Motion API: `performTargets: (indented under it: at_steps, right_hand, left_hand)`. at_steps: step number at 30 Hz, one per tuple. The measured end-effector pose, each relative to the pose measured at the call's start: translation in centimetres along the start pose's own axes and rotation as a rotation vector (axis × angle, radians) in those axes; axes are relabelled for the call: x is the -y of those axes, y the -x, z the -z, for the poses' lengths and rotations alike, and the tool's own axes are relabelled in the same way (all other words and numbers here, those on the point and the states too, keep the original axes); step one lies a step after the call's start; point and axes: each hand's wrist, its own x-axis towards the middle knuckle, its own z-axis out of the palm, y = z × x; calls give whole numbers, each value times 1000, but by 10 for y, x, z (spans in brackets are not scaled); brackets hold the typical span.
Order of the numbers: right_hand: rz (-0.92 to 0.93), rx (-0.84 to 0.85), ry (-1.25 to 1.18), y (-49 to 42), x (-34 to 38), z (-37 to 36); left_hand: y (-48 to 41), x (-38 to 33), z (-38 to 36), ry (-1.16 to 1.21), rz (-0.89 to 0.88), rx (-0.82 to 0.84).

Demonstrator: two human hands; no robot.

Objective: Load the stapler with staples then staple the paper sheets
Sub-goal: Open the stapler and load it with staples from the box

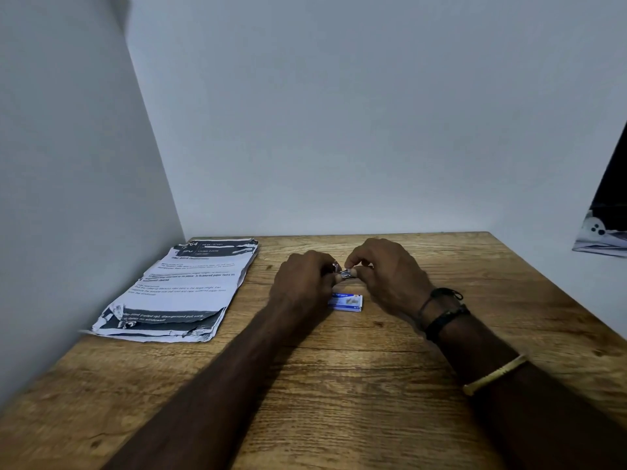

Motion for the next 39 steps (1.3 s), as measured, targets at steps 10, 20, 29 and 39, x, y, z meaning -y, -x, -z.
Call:
performTargets:
  at_steps: [10,20,29,39]
  right_hand:
    - [-7,4,-12,-1,3,4]
    - [-12,-2,-61,1,1,7]
    - [44,17,-45,4,6,7]
    - [-65,-12,-17,2,0,15]
  left_hand:
    - [1,0,1,86,1,-22]
    - [1,-1,3,82,12,2]
    - [2,-3,5,105,33,16]
    - [-2,0,11,98,82,5]
